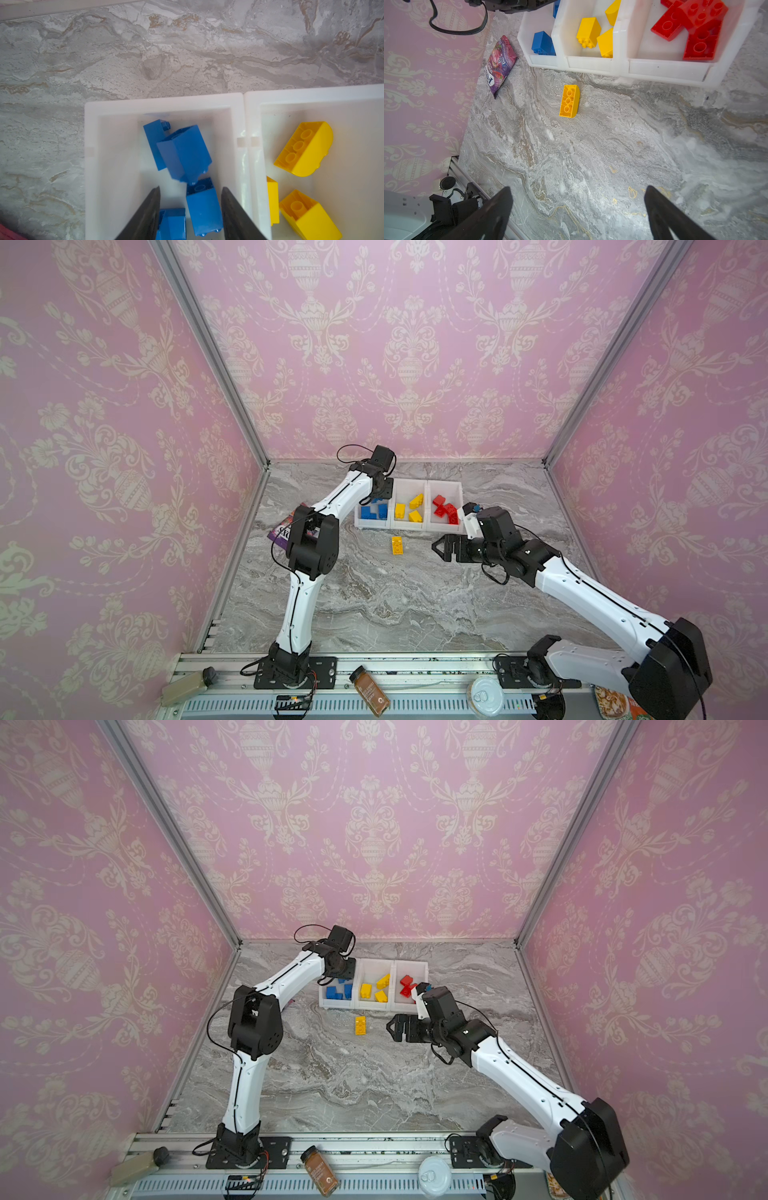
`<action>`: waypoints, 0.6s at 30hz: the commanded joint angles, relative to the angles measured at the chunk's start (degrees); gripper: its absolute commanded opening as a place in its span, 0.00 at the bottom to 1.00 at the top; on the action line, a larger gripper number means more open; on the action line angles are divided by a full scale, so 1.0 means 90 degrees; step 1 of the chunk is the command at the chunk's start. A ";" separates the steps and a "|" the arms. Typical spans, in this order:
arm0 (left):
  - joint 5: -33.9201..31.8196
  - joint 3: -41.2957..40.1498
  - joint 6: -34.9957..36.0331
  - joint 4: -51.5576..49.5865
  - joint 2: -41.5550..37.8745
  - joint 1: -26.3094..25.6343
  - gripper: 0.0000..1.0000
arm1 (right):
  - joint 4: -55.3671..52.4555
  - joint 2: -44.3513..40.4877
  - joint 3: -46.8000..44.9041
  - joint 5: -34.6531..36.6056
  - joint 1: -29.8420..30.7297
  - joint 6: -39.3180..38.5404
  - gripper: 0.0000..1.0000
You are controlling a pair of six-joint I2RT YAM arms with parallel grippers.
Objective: Sort the legos into containers by color
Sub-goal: Place the lego in the container.
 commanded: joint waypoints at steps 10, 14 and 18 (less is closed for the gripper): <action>0.0239 -0.0781 -0.0050 0.0414 -0.0809 0.0027 0.63 | 0.0018 0.0229 0.0126 -0.0063 0.0136 0.0132 1.00; 0.0389 -0.1664 -0.0182 0.1039 -0.1477 0.0027 0.67 | 0.0015 0.0346 0.0198 -0.0040 0.0193 0.0120 1.00; 0.0546 -0.2464 -0.0367 0.1382 -0.2129 0.0027 0.72 | -0.0038 0.0520 0.0334 -0.0009 0.0276 0.0089 1.00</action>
